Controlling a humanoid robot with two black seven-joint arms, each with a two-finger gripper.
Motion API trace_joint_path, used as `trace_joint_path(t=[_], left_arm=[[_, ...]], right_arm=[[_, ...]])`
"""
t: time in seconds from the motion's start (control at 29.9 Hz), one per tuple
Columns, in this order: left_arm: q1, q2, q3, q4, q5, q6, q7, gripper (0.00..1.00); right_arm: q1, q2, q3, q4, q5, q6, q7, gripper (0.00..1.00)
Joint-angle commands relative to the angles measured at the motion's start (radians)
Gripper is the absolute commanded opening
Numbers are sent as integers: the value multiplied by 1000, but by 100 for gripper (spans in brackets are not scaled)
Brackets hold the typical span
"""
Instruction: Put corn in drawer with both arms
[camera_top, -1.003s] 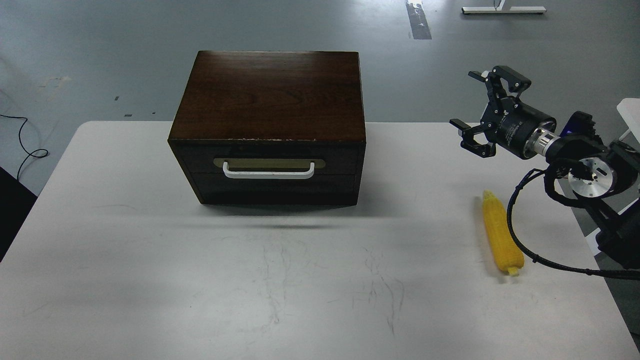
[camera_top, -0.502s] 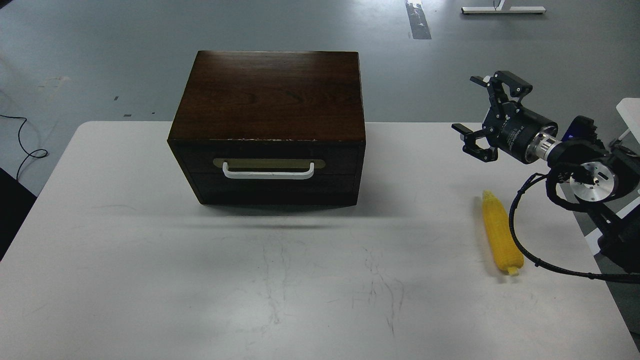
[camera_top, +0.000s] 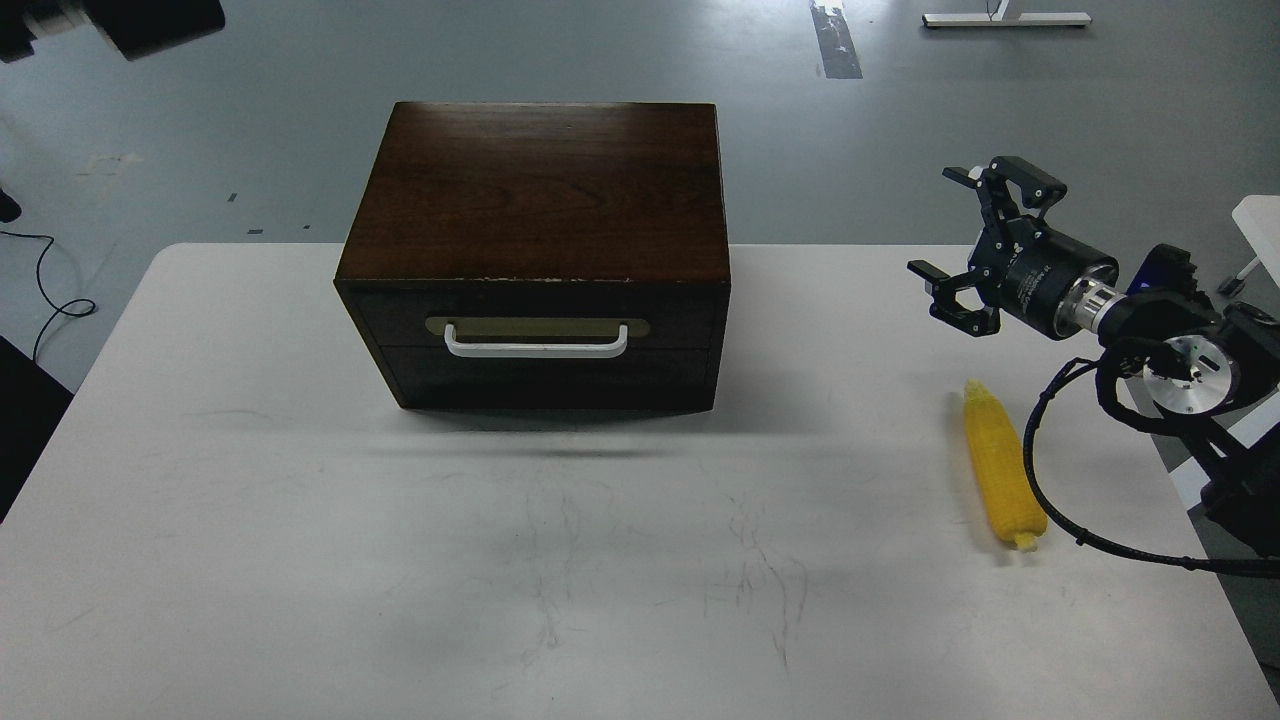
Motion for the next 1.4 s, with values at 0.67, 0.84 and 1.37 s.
trace_joint_path(t=[0.67,0.84,1.37], left_arm=[[-433,-109,629,-198,514,3,0,98],[-451,-116,685,-199,533,-11,0,98],[-454,-302,856,-54,651,-12,0,98]], right_arm=[[-39,8,-9,1,-5,-2,3,100],[-37,8,-10,3,-5,-2,3,100],[-39,6,-27,7,-6,-2,3,100]])
